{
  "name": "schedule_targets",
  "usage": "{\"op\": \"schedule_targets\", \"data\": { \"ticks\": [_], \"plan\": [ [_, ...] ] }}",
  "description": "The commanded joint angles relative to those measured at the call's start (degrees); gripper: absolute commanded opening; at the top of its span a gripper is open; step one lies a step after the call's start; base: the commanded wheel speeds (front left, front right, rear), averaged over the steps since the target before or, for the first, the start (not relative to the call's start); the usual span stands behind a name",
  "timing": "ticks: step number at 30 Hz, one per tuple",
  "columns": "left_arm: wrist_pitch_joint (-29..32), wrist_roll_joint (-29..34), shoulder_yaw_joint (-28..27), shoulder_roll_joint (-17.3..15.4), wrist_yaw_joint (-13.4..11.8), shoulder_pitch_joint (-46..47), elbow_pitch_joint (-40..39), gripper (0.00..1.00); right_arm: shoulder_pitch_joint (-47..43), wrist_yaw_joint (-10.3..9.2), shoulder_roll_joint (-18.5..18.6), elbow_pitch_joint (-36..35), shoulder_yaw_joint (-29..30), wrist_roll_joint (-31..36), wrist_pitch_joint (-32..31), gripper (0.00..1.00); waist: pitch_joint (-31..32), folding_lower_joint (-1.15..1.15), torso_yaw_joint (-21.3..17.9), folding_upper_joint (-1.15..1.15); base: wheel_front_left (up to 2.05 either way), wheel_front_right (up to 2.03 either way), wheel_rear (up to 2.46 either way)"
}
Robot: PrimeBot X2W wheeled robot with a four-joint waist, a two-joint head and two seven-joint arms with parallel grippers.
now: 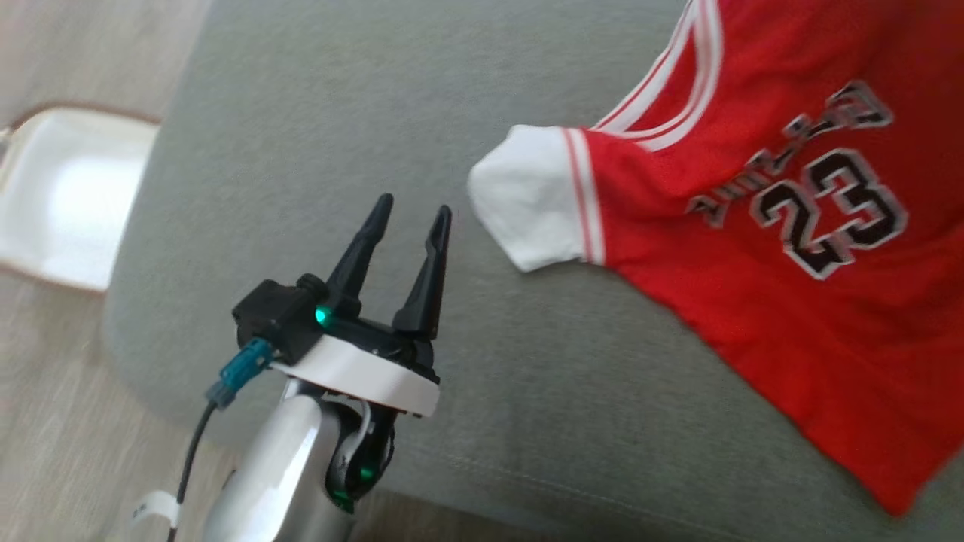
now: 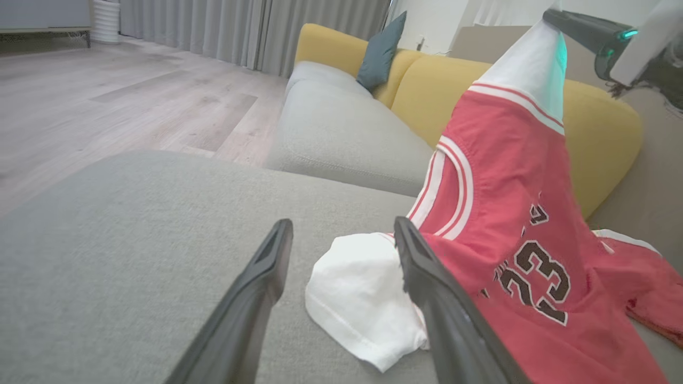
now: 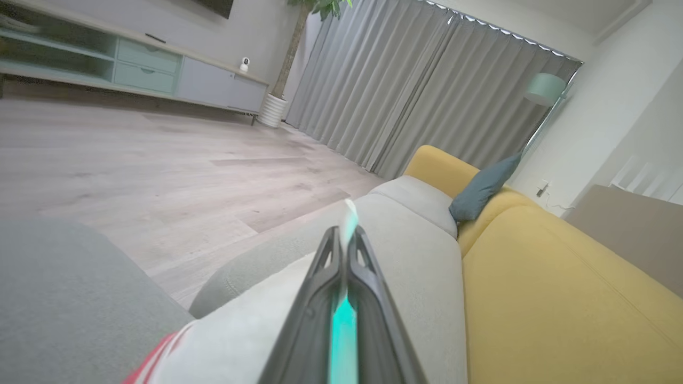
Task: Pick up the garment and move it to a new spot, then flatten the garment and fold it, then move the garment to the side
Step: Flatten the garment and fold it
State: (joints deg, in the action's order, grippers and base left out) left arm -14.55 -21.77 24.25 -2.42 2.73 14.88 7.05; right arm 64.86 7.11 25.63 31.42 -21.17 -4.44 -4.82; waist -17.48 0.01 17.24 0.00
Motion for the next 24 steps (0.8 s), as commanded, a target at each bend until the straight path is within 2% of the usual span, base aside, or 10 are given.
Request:
{"op": "schedule_targets", "data": {
  "ticks": [1, 3, 8, 14, 19, 24],
  "plan": [
    [-0.45, -0.41, -1.17, -0.45, -0.22, 2.21, -2.19, 1.00, 2.63, 0.37, 0.21, 0.63, -0.97, 0.86, 1.02, 0.00, -2.51, -0.01, 3.25, 0.00, 0.00, 0.00, 0.00],
    [-0.45, -0.80, -0.62, -0.45, -0.36, 2.47, -2.36, 1.00, 6.11, 0.37, 0.43, 6.06, -2.71, 1.80, 2.08, 1.00, -3.05, -0.01, 4.06, 0.00, 0.00, 0.00, 0.00],
    [-0.45, -0.92, -1.11, -0.45, -0.89, 2.83, -2.30, 1.00, 10.51, 0.37, -1.50, 15.51, -3.88, 1.75, 4.92, 1.00, -3.50, -0.01, 3.61, 0.00, 0.00, 0.00, 0.00],
    [-0.45, 0.39, -3.56, -0.45, -0.97, 2.74, -1.87, 1.00, 8.37, 0.37, -3.35, 21.15, -3.29, -0.01, 11.89, 1.00, -1.37, -0.01, -0.47, 0.00, 0.00, 0.00, 0.00],
    [-0.45, 2.21, -6.06, -0.45, -0.62, 1.75, -1.51, 1.00, 1.82, 0.37, -5.52, 20.98, -1.85, -1.63, 17.35, 1.00, 1.94, -0.01, -4.91, 0.00, 0.00, 0.00, 0.00],
    [-0.45, 3.77, -8.71, -0.45, -0.45, -0.19, -1.30, 1.00, -8.86, 0.37, -8.34, 16.14, 1.54, -3.89, 19.17, 1.00, 5.31, -0.01, -9.76, 0.00, 0.00, 0.00, 0.00]
  ]
}}
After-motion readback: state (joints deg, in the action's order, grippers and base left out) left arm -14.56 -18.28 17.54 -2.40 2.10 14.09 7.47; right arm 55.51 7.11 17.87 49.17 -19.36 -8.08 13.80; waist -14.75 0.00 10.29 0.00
